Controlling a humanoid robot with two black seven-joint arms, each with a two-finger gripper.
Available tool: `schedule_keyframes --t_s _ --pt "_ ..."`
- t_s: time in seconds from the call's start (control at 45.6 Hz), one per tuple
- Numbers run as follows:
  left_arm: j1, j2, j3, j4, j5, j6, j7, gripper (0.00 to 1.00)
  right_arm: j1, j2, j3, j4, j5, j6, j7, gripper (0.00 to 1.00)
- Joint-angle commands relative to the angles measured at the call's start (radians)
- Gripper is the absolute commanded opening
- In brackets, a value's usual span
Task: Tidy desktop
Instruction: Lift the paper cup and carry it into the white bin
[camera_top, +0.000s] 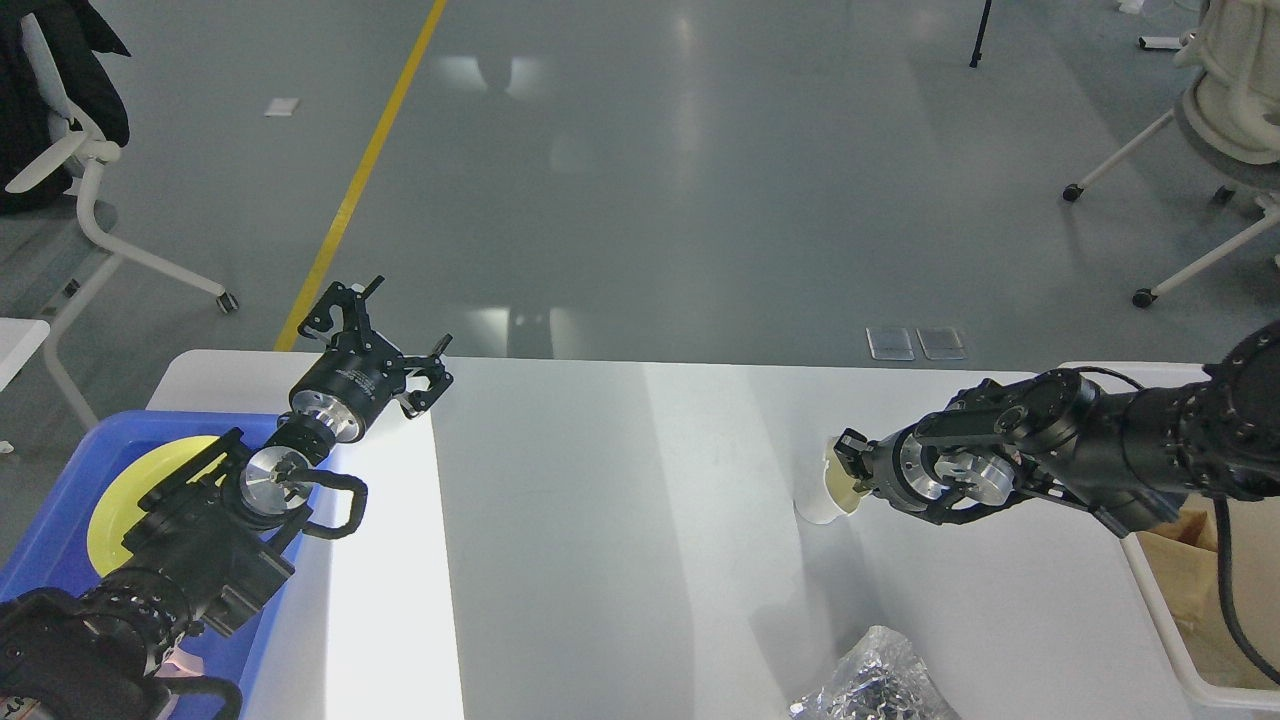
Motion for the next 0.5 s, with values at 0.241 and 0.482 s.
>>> schedule_keyframes --t_s 0.241,0.482 --pt "0.001 0.002 0.000 0.000 0.000 0.000 0.000 0.99 0.538 -0.196 -0.178 0.287 -0.103 0.390 0.001 0.00" --pt "0.001 0.000 0.000 0.000 -0.001 0.000 -0.002 0.99 0.782 -0.233 -0.233 0.492 -0.189 0.563 -0.001 0.00"
